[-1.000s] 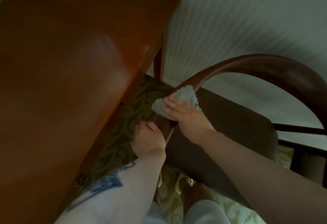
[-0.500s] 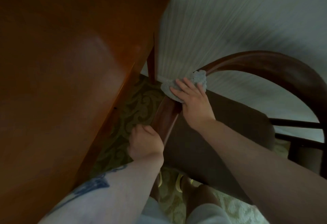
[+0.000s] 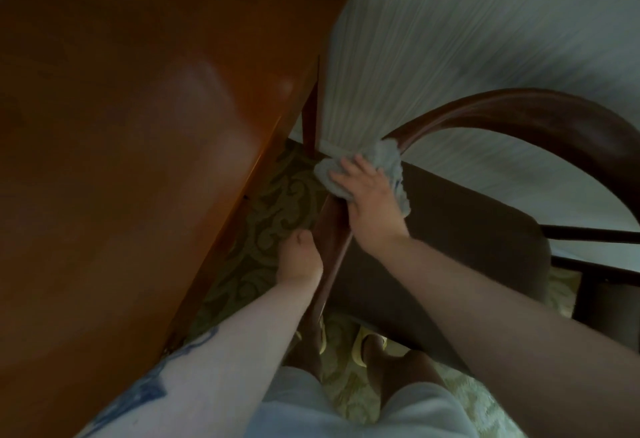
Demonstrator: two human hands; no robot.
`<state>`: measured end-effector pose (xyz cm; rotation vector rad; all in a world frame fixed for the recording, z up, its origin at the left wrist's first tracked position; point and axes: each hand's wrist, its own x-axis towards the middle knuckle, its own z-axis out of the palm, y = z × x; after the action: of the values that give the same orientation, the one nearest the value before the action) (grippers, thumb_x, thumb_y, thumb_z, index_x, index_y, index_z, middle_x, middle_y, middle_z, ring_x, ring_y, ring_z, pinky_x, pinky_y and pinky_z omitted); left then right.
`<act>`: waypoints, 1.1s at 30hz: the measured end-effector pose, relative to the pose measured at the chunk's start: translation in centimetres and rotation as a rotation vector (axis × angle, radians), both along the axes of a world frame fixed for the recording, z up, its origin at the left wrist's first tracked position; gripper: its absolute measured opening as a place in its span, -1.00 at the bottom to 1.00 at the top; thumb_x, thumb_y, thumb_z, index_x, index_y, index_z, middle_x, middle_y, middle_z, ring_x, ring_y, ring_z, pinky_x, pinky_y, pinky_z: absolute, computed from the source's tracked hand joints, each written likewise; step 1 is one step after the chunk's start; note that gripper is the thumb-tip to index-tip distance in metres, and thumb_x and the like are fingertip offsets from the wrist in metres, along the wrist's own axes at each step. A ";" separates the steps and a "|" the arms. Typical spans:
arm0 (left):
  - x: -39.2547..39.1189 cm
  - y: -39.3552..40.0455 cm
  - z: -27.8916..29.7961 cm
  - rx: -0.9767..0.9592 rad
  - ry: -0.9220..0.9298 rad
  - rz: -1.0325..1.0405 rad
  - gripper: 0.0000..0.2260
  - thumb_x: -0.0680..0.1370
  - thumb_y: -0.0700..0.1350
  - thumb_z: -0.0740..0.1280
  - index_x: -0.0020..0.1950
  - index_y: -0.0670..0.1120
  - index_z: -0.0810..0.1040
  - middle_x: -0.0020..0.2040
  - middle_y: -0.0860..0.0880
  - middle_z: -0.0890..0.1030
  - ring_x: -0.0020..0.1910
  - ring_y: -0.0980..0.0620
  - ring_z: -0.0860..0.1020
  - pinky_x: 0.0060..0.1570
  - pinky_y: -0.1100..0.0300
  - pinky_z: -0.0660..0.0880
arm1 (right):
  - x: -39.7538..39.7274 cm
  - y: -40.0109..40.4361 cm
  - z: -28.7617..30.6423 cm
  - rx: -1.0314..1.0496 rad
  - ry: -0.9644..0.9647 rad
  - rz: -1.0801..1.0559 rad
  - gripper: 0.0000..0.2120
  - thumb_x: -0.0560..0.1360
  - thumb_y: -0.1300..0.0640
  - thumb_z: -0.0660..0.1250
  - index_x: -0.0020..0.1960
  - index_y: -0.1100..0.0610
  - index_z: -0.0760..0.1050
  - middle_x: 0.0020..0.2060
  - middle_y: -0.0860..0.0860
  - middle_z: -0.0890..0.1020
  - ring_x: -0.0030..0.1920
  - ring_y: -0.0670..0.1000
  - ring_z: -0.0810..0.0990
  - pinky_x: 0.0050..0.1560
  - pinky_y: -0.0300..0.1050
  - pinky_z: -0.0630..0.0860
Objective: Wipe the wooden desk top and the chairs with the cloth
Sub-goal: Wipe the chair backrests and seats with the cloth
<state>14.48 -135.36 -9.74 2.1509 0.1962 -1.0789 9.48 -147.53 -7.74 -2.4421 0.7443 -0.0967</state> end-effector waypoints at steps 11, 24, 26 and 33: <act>1.8 3.3 1.0 -0.395 0.596 0.371 -0.70 0.63 -0.01 0.18 0.10 -0.16 0.62 0.02 -0.20 0.67 0.01 -0.14 0.65 -0.05 0.06 0.54 | -8.0 10.4 -2.2 -0.032 0.014 0.447 -0.31 0.34 0.33 0.43 0.44 0.10 0.36 0.47 0.05 0.32 0.51 0.05 0.13 0.50 0.02 0.15; 1.5 4.0 1.4 -0.350 0.635 0.430 -0.66 0.62 0.04 0.17 0.11 -0.15 0.62 0.01 -0.21 0.67 -0.02 -0.15 0.64 -0.12 0.05 0.53 | -9.0 11.6 -2.5 -0.093 0.013 0.514 -0.21 0.21 0.29 0.53 0.41 0.10 0.40 0.44 0.04 0.37 0.50 0.09 0.12 0.51 0.05 0.03; 1.5 4.2 1.2 -0.325 0.660 0.450 -0.63 0.62 0.06 0.18 0.18 -0.17 0.60 0.04 -0.21 0.67 0.01 -0.15 0.64 -0.09 0.06 0.53 | -9.7 11.1 -2.5 -0.028 -0.049 0.608 -0.25 0.30 0.33 0.49 0.44 0.09 0.36 0.47 0.02 0.31 0.53 0.04 0.07 0.50 0.09 0.05; 0.3 2.1 1.0 -0.116 0.280 0.164 -0.77 0.65 -0.03 0.12 0.05 -0.03 0.56 0.05 -0.13 0.62 0.06 -0.10 0.57 0.17 -0.05 0.47 | -5.1 2.7 -1.2 0.043 0.023 0.276 -0.35 0.46 0.48 0.23 0.48 0.08 0.29 0.51 -0.01 0.21 0.54 0.00 -0.02 0.53 0.09 -0.03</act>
<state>14.81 -133.23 -8.73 1.8418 0.4218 -1.2595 4.41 -144.86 -8.94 -2.4818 0.4087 0.0534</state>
